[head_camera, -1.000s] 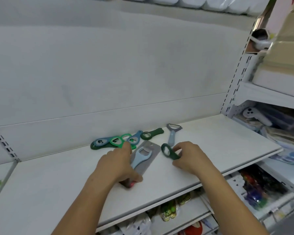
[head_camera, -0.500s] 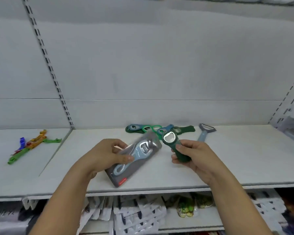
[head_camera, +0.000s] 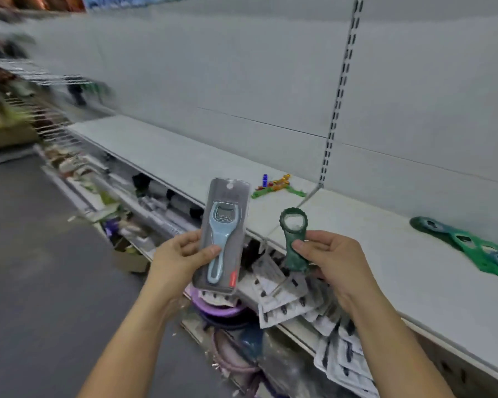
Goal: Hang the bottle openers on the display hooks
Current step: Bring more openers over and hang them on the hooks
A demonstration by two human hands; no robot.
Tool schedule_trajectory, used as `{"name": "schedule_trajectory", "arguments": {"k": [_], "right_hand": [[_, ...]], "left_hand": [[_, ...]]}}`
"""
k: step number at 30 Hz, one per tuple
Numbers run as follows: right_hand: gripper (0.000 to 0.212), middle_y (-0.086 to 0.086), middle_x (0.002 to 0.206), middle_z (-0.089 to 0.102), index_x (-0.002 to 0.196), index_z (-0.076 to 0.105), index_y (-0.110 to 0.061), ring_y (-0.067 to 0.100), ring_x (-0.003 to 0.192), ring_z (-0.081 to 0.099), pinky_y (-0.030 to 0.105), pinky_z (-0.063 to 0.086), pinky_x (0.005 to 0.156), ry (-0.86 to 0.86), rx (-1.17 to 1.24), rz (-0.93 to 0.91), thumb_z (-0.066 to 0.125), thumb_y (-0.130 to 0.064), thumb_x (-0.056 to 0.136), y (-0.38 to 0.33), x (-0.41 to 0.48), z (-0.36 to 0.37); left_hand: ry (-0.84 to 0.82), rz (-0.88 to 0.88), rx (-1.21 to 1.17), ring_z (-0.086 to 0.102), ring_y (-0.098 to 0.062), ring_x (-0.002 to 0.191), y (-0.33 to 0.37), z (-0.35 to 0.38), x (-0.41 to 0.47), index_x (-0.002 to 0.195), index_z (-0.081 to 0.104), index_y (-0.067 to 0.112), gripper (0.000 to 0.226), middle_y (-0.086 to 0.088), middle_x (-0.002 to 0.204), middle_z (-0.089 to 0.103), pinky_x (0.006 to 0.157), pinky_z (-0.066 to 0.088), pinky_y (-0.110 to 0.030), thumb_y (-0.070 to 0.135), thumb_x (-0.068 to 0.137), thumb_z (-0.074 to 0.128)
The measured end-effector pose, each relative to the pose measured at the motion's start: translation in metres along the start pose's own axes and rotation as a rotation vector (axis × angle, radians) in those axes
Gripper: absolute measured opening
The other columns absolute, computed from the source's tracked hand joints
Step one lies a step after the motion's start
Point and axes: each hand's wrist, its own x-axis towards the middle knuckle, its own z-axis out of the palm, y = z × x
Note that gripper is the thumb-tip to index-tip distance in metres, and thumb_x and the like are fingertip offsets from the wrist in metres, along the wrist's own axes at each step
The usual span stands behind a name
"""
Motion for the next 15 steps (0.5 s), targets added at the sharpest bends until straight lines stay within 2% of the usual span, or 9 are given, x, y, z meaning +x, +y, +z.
{"name": "schedule_trajectory", "arguments": {"k": [3,7,11,15], "right_hand": [[0.02,0.01,0.074,0.077,0.089,0.071,-0.003,0.016,0.064,0.073,0.024,0.057,0.056,-0.09,-0.029,0.024,0.083,0.001,0.073,0.013,0.018,0.069],[0.019,0.011,0.08,0.078,0.092,0.069,-0.007,0.021,0.07,0.074,0.033,0.06,0.063,-0.272,-0.084,0.059,0.078,0.003,0.078,0.03,0.035,0.166],[0.018,0.004,0.07,0.076,0.09,0.07,-0.009,0.011,0.057,0.071,0.022,0.053,0.048,-0.452,-0.133,0.084,0.07,0.008,0.085,0.047,0.044,0.28],[0.019,0.016,0.09,0.077,0.103,0.07,-0.001,0.023,0.075,0.075,0.028,0.06,0.059,-0.537,-0.172,0.099,0.07,0.006,0.085,0.065,0.053,0.384]], "left_hand": [[0.13,0.022,-0.025,0.075,-0.029,0.087,-0.007,-0.063,0.002,0.107,0.07,0.011,0.04,-0.011,0.098,0.078,0.075,0.06,-0.038,0.011,0.069,0.084],[0.271,0.02,-0.032,0.076,-0.026,0.084,-0.013,-0.146,0.006,0.11,0.067,0.008,0.038,-0.011,0.096,0.078,0.066,0.06,-0.033,0.003,0.075,0.081],[0.406,0.025,-0.04,0.075,-0.026,0.085,-0.02,-0.25,0.019,0.108,0.067,0.007,0.036,-0.01,0.096,0.078,0.069,0.061,-0.033,0.002,0.075,0.081],[0.48,0.014,-0.054,0.075,-0.019,0.082,-0.025,-0.339,0.033,0.106,0.068,0.011,0.033,-0.005,0.095,0.079,0.066,0.059,-0.027,0.004,0.077,0.081]]}}
